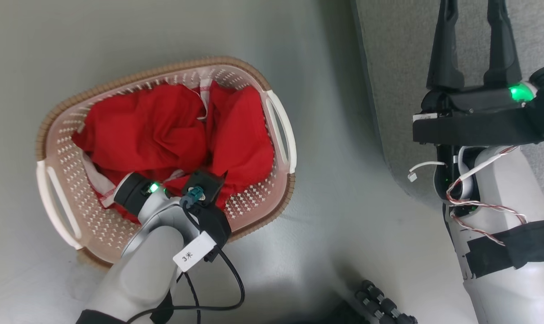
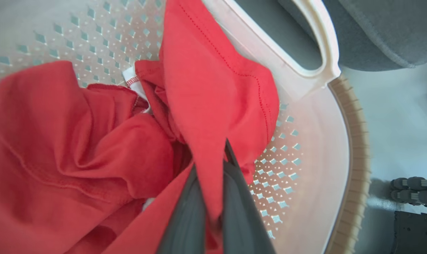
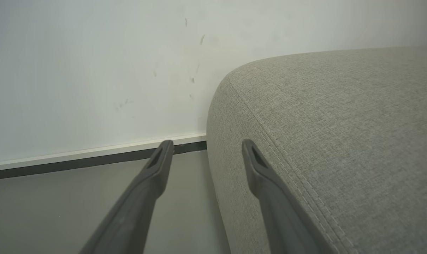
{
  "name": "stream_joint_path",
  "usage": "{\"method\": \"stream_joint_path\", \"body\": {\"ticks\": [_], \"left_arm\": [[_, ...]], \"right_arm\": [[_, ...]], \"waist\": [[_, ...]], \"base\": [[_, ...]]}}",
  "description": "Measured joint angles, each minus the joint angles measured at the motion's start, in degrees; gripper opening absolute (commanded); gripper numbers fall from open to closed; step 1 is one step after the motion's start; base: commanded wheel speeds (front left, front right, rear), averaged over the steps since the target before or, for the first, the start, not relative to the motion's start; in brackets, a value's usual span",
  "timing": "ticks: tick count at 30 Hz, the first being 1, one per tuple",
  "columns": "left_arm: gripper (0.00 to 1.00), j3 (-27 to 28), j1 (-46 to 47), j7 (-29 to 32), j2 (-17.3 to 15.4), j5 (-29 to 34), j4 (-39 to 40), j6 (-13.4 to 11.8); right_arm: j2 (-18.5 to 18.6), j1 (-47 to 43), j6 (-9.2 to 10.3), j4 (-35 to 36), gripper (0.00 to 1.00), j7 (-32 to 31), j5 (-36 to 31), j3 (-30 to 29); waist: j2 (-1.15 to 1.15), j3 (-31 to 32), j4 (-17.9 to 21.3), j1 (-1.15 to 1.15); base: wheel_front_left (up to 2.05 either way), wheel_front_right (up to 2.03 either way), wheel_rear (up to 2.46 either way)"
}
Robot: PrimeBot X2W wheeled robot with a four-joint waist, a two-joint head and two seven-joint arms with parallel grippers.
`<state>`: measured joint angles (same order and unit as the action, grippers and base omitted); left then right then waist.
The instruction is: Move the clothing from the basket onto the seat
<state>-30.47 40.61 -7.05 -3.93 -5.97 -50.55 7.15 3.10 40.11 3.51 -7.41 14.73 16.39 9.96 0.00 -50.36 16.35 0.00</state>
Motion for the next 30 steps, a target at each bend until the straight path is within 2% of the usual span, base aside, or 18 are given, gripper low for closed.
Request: {"method": "stream_joint_path", "body": {"ticks": [14, 30], "left_arm": [[0.0, 0.7, 0.0, -6.3, 0.7, -4.1, 0.0, 0.0], [0.0, 2.9, -0.1, -7.3, 0.7, -7.0, 5.5, 0.4]], "right_arm": [[0.0, -3.3, -1.01, -4.6, 1.0, 0.0, -1.3, -0.6], [0.0, -8.8, -2.59, -9.6, 1.0, 0.0, -2.3, -0.8]], "waist": [[0.0, 7.8, -3.0, -0.01], [0.0, 20.6, -7.1, -0.02]], "base": [[0.0, 0.0, 0.0], [0.0, 0.0, 0.0]]}}
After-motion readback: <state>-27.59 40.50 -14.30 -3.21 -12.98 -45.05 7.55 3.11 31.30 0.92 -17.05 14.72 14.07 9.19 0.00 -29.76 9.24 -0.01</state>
